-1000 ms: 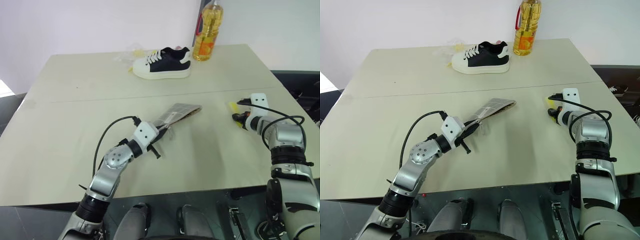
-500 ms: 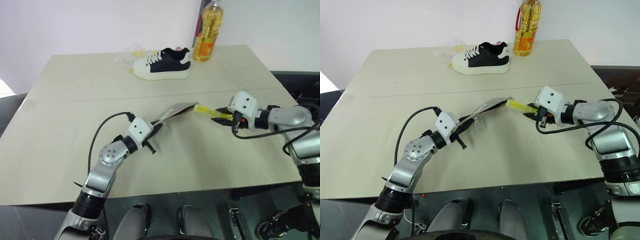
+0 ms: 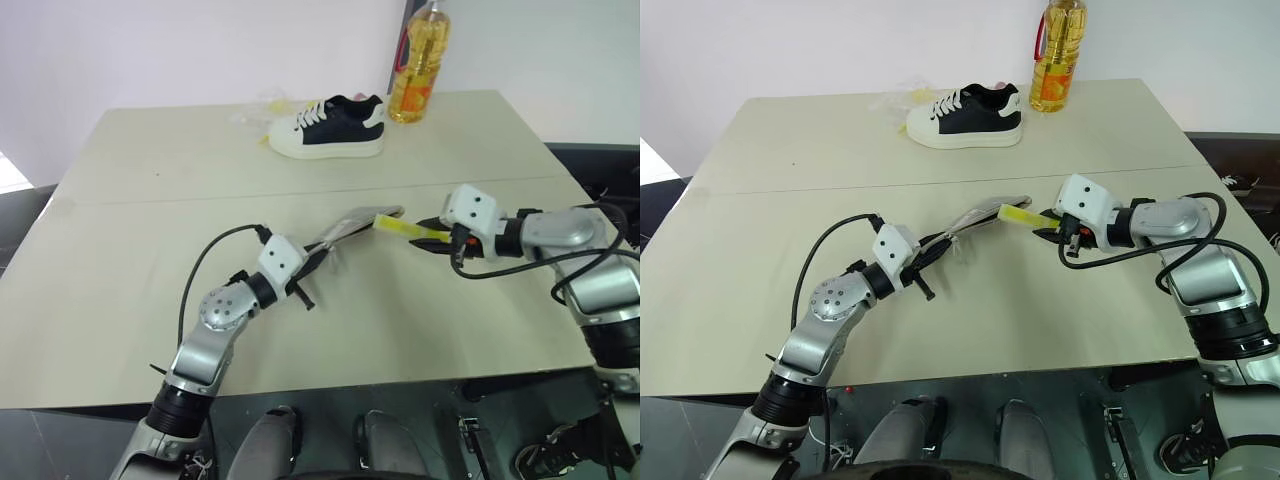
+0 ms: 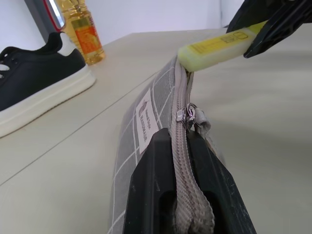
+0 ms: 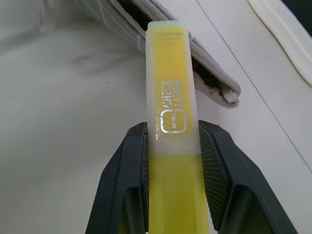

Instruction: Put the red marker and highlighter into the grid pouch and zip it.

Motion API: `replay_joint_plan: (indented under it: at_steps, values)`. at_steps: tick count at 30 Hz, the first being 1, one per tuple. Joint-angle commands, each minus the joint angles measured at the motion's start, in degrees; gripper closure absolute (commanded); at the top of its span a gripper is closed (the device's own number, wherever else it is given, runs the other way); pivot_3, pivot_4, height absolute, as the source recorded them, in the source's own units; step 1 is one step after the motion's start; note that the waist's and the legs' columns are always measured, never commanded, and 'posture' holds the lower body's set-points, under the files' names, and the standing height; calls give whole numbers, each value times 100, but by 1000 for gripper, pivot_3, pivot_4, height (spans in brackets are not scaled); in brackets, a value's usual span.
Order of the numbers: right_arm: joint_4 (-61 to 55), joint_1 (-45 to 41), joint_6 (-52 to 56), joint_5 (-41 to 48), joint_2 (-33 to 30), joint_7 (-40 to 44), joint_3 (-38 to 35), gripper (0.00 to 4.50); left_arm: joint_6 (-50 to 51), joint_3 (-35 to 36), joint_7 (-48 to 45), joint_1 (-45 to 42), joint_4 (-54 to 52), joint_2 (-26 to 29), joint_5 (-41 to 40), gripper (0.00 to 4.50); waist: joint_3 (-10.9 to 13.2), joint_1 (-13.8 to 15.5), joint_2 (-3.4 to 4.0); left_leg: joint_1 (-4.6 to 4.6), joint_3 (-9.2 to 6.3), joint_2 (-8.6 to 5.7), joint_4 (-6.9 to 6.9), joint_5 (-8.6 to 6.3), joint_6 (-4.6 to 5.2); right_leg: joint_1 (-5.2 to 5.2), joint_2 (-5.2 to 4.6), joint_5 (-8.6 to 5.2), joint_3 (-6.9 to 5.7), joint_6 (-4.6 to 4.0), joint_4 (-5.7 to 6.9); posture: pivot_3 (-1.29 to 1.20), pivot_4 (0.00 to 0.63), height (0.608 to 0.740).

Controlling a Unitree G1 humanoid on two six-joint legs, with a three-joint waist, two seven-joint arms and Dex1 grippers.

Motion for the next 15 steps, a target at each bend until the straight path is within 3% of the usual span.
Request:
replay_joint_plan:
  at_steps: [1,10,15]
  values:
    - [-60,-196,-426,-359,-162,83,125,3624,-91,-28,-156,-11,-367,44,-146,4500,0,-1,0,-1,0,0,-1,0,0,-1,0,0,0,0,0,0,150,738]
    - [-315,-402,-924,-738,-166,331,415,3624,-120,-175,-537,-57,-401,188,-157,4500,0,-3,0,-1,0,0,-2,0,0,-3,0,0,0,0,0,0,150,738]
    - [-903,-514,-1737,-1299,-149,602,996,3624,-21,-351,-884,-154,-532,275,-248,4500,0,-5,1,-4,0,1,-3,0,0,-8,0,0,0,0,0,0,150,738]
